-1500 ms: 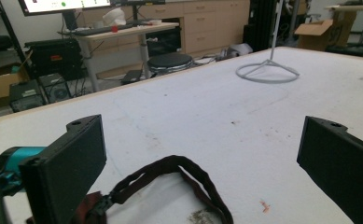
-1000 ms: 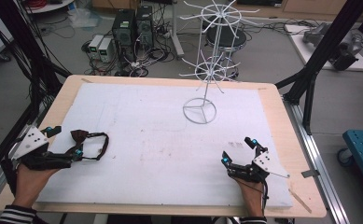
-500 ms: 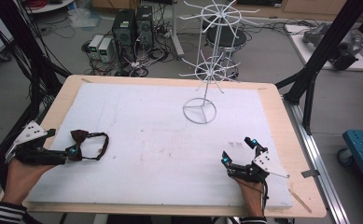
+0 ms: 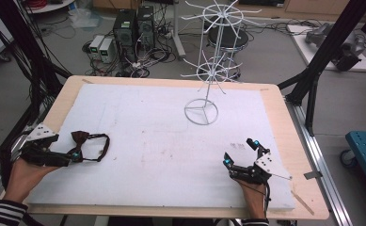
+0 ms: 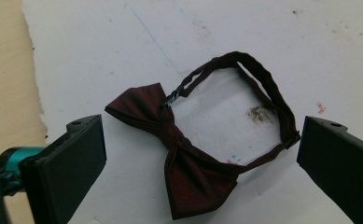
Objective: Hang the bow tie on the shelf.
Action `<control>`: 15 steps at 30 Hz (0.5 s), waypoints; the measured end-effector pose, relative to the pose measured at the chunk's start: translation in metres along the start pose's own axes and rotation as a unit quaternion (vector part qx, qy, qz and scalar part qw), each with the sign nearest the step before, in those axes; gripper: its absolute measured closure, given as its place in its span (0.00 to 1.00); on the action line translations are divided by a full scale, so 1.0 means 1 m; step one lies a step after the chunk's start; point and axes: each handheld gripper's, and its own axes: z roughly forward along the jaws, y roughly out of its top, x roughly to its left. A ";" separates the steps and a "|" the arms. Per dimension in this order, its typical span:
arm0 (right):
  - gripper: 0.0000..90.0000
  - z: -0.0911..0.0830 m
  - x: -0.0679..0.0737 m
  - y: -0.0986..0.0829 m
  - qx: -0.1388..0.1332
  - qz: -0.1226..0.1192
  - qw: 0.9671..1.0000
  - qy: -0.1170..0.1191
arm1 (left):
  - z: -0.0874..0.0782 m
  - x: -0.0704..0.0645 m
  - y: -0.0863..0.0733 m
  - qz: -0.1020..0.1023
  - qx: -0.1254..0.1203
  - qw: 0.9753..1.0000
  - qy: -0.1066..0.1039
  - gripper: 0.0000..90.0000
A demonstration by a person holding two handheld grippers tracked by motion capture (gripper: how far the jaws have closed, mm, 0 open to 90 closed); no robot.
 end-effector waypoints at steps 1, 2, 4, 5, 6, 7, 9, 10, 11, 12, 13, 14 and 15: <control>0.02 0.000 0.000 0.000 -0.003 -0.004 1.000 0.000 | 0.001 0.000 0.000 -0.001 0.005 1.000 -0.001 0.02; 0.02 0.000 0.000 0.000 -0.003 -0.004 1.000 0.000 | 0.001 0.001 0.000 -0.003 0.010 1.000 -0.002 0.02; 0.02 0.000 0.000 0.000 0.000 0.000 1.000 0.001 | 0.003 0.002 0.000 -0.005 0.019 1.000 -0.002 0.02; 0.02 0.000 0.000 0.000 0.000 0.000 1.000 0.001 | 0.003 0.002 0.000 -0.006 0.025 1.000 -0.003 0.02; 0.02 0.000 0.000 0.000 -0.001 0.000 1.000 0.000 | 0.004 0.003 0.000 -0.006 0.031 0.999 -0.002 0.02; 0.02 0.000 0.000 0.000 0.000 0.000 1.000 0.001 | 0.004 0.003 0.000 -0.009 0.038 0.999 -0.003 0.02; 0.02 0.000 0.000 0.000 0.000 0.000 1.000 0.001 | 0.006 0.004 0.001 -0.017 0.055 0.998 -0.007 0.02; 0.02 0.000 0.000 0.000 -0.002 -0.003 1.000 0.000 | 0.007 0.005 0.001 -0.018 0.061 0.998 -0.006 0.02; 0.02 0.000 0.000 0.000 -0.002 -0.002 1.000 0.000 | 0.007 0.005 0.002 -0.019 0.067 0.998 -0.006 0.03; 0.02 0.000 0.000 0.000 -0.002 -0.002 1.000 0.000 | 0.008 0.005 0.002 -0.020 0.073 0.997 -0.007 0.03; 0.02 0.000 0.000 0.000 -0.002 -0.002 1.000 0.000 | 0.009 0.005 0.002 -0.020 0.078 0.997 -0.008 0.03; 0.02 0.000 0.000 0.000 0.000 0.000 1.000 0.001 | 0.009 0.006 0.003 -0.022 0.080 0.997 -0.010 0.08; 0.02 0.000 0.000 0.000 -0.002 -0.002 1.000 0.000 | 0.009 0.006 0.003 -0.021 0.081 0.996 -0.012 0.12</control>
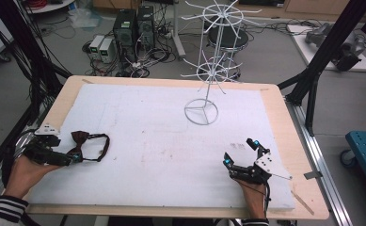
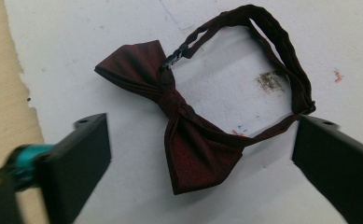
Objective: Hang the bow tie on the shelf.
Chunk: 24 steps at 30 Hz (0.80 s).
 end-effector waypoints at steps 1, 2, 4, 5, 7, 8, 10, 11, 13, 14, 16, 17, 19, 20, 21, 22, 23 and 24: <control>0.02 0.000 0.000 0.000 0.000 -0.001 1.000 0.001 | 0.001 0.001 0.001 -0.002 0.004 1.000 -0.010 0.14; 0.02 0.000 0.000 0.000 0.000 -0.001 1.000 0.001 | 0.001 0.001 0.001 -0.002 0.004 1.000 -0.010 0.14; 0.02 0.000 0.000 0.000 0.000 -0.001 1.000 0.000 | 0.002 0.001 0.002 0.000 0.009 1.000 -0.008 0.14; 0.02 0.000 0.000 0.000 0.002 0.002 1.000 0.001 | 0.003 0.002 0.002 -0.001 0.011 1.000 -0.008 0.14; 0.02 0.000 0.000 0.000 0.000 0.000 1.000 0.000 | 0.004 0.002 0.002 -0.002 0.018 1.000 -0.006 0.14; 0.02 0.000 0.000 0.000 0.000 0.000 1.000 0.001 | 0.005 0.003 0.002 -0.002 0.022 1.000 -0.004 0.14; 0.02 0.000 0.000 0.000 0.000 0.000 1.000 0.001 | 0.006 0.003 0.002 -0.003 0.027 1.000 -0.004 0.14; 0.02 0.000 0.000 0.000 0.000 0.000 1.000 0.001 | 0.007 0.004 0.002 -0.002 0.028 1.000 -0.005 0.14; 0.02 0.000 0.000 0.000 0.000 0.001 1.000 0.000 | 0.008 0.004 0.003 -0.003 0.032 0.999 -0.006 0.14; 0.02 0.000 0.000 0.000 0.000 0.002 1.000 0.000 | 0.009 0.004 0.003 -0.003 0.034 0.999 -0.003 0.14; 0.02 0.000 0.000 0.000 0.000 0.001 1.000 -0.001 | 0.011 0.004 0.003 -0.005 0.039 0.999 -0.004 0.14; 0.02 0.000 0.000 0.000 0.000 -0.001 1.000 0.001 | 0.011 0.004 0.003 -0.006 0.045 0.999 -0.005 0.15; 0.02 0.000 0.000 0.000 0.000 0.001 1.000 0.000 | 0.013 0.005 0.003 -0.010 0.050 0.999 -0.009 0.19; 0.02 0.000 0.000 0.000 -0.001 0.000 1.000 0.000 | 0.013 0.005 0.003 -0.009 0.053 0.999 -0.008 0.19; 0.02 0.000 -0.001 0.000 -0.002 -0.001 1.000 0.000 | 0.014 0.006 0.004 -0.011 0.056 0.998 -0.007 0.21; 0.02 0.000 -0.001 0.000 -0.002 -0.001 1.000 0.000 | 0.014 0.006 0.004 -0.012 0.060 0.998 -0.009 0.26; 0.02 0.000 0.000 0.000 -0.001 0.000 1.000 0.000 | 0.015 0.006 0.003 -0.013 0.062 0.998 -0.012 0.27; 0.02 0.000 0.000 0.000 -0.001 0.000 1.000 0.000 | 0.016 0.007 0.004 -0.011 0.067 0.998 -0.012 0.27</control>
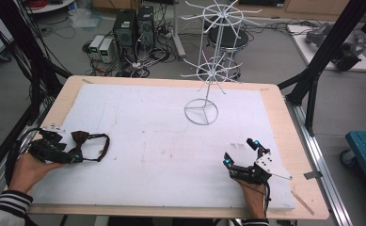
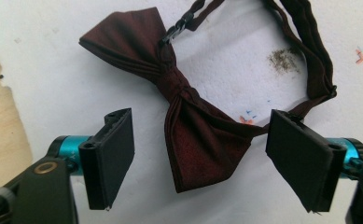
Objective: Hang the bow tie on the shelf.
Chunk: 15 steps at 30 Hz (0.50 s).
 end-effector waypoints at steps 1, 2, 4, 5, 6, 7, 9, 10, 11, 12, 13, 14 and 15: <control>0.02 0.000 0.000 0.000 0.000 0.000 1.000 0.000 | 0.001 0.000 0.000 -0.001 0.002 1.000 -0.002 0.28; 0.02 0.000 0.000 0.000 0.000 -0.001 1.000 0.000 | 0.001 -0.001 0.000 -0.002 0.002 1.000 0.000 0.28; 0.02 0.000 0.000 0.000 0.000 0.000 1.000 0.000 | 0.002 -0.001 0.000 -0.002 0.008 1.000 -0.004 0.29; 0.02 0.000 0.000 0.000 0.001 0.001 1.000 0.000 | 0.003 -0.001 0.001 -0.002 0.013 1.000 -0.005 0.31; 0.02 0.000 0.000 0.000 0.001 0.001 1.000 0.000 | 0.003 -0.001 0.001 -0.002 0.013 1.000 -0.005 0.33; 0.02 0.000 0.000 0.000 0.001 0.001 1.000 0.000 | 0.004 -0.001 0.001 -0.001 0.015 1.000 -0.008 0.35; 0.02 0.000 0.000 0.000 -0.001 -0.002 1.000 0.000 | 0.005 -0.001 0.001 -0.003 0.018 1.000 -0.009 0.37; 0.02 0.000 0.000 0.000 -0.002 -0.001 1.000 0.000 | 0.005 -0.001 0.001 -0.002 0.020 1.000 -0.009 0.39; 0.02 0.000 0.000 0.000 -0.002 -0.001 1.000 0.000 | 0.006 -0.001 0.001 -0.005 0.020 1.000 -0.010 0.39; 0.02 0.000 0.000 0.000 0.001 0.001 1.000 0.000 | 0.006 -0.001 0.001 -0.004 0.021 1.000 -0.010 0.43; 0.02 0.000 0.000 0.000 0.001 0.001 1.000 0.000 | 0.006 -0.001 0.002 -0.005 0.024 1.000 -0.009 0.45; 0.02 0.000 0.000 0.000 0.001 0.001 1.000 0.000 | 0.006 -0.001 0.002 -0.004 0.026 1.000 -0.008 0.45; 0.02 0.000 0.000 0.000 0.001 0.001 1.000 0.000 | 0.007 0.000 0.001 -0.003 0.025 1.000 -0.011 0.48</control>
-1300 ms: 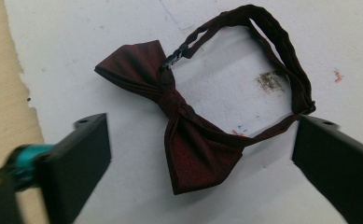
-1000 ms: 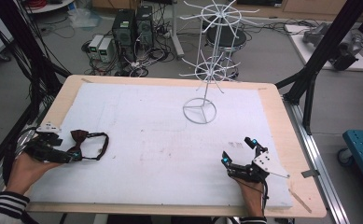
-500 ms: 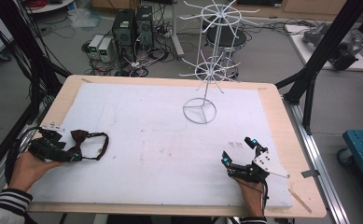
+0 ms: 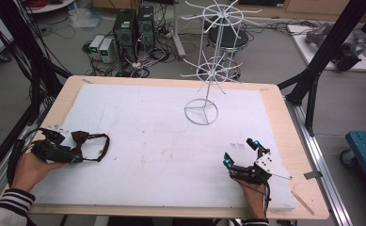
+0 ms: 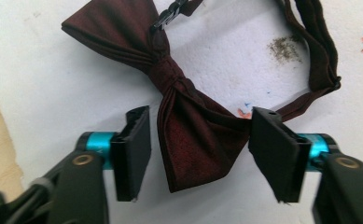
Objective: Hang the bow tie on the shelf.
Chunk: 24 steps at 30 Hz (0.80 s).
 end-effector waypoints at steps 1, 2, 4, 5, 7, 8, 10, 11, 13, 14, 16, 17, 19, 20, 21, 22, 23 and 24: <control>0.02 0.000 0.000 0.000 0.001 0.000 1.000 0.000 | 0.000 0.000 0.000 -0.001 0.004 1.000 -0.001 0.55; 0.02 0.000 0.000 0.000 0.001 0.000 1.000 0.000 | 0.000 0.000 0.001 -0.005 0.007 1.000 -0.001 0.59; 0.02 0.000 0.000 0.000 0.001 0.000 1.000 0.000 | 0.001 0.001 0.001 -0.006 0.006 1.000 0.001 0.66; 0.02 0.000 0.000 0.000 0.001 0.000 1.000 0.000 | 0.001 0.001 0.001 -0.006 0.008 1.000 0.001 0.69; 0.02 0.000 0.000 0.000 0.001 -0.001 1.000 0.000 | 0.001 0.000 0.001 -0.003 0.010 1.000 0.001 0.72; 0.02 0.000 0.000 0.000 0.001 0.000 1.000 0.000 | 0.002 -0.001 0.001 0.001 0.010 1.000 0.003 0.81; 0.02 0.000 0.000 0.000 0.001 -0.001 1.000 0.000 | 0.003 -0.004 0.000 0.012 0.010 1.000 0.011 0.86; 0.02 0.000 0.000 0.000 0.001 -0.001 1.000 0.000 | 0.003 -0.004 0.001 0.015 0.012 1.000 0.013 0.87; 0.02 0.000 0.000 0.000 0.001 -0.001 1.000 0.000 | 0.003 -0.005 0.000 0.020 0.008 1.000 0.016 0.89; 0.02 0.000 0.000 0.000 0.001 -0.001 1.000 0.000 | 0.002 -0.005 0.000 0.021 0.004 1.000 0.017 0.89; 0.02 0.000 0.000 0.000 0.001 -0.002 1.000 0.000 | 0.002 -0.006 -0.001 0.026 -0.001 0.999 0.020 0.90; 0.02 0.000 0.000 0.000 0.001 -0.003 1.000 0.000 | 0.002 -0.006 -0.001 0.027 -0.003 0.999 0.020 0.90; 0.02 0.000 0.000 0.000 0.000 -0.004 1.000 0.000 | 0.001 -0.005 -0.001 0.026 -0.006 0.999 0.020 0.91; 0.02 0.000 0.000 0.000 0.001 -0.002 1.000 0.000 | 0.001 -0.006 -0.002 0.026 -0.010 0.999 0.021 0.91; 0.02 0.000 0.001 0.000 0.001 -0.002 1.000 0.000 | 0.001 -0.005 -0.002 0.027 -0.011 0.999 0.021 0.91; 0.02 0.000 0.001 0.000 0.001 -0.004 1.000 -0.001 | 0.001 -0.005 -0.002 0.028 -0.014 0.999 0.022 0.91; 0.02 0.000 0.001 0.000 0.001 -0.006 1.000 -0.001 | 0.001 -0.005 -0.002 0.030 -0.015 0.999 0.022 0.91; 0.02 0.000 0.001 0.000 0.001 -0.008 1.000 -0.001 | 0.001 -0.005 -0.002 0.031 -0.016 0.999 0.021 0.91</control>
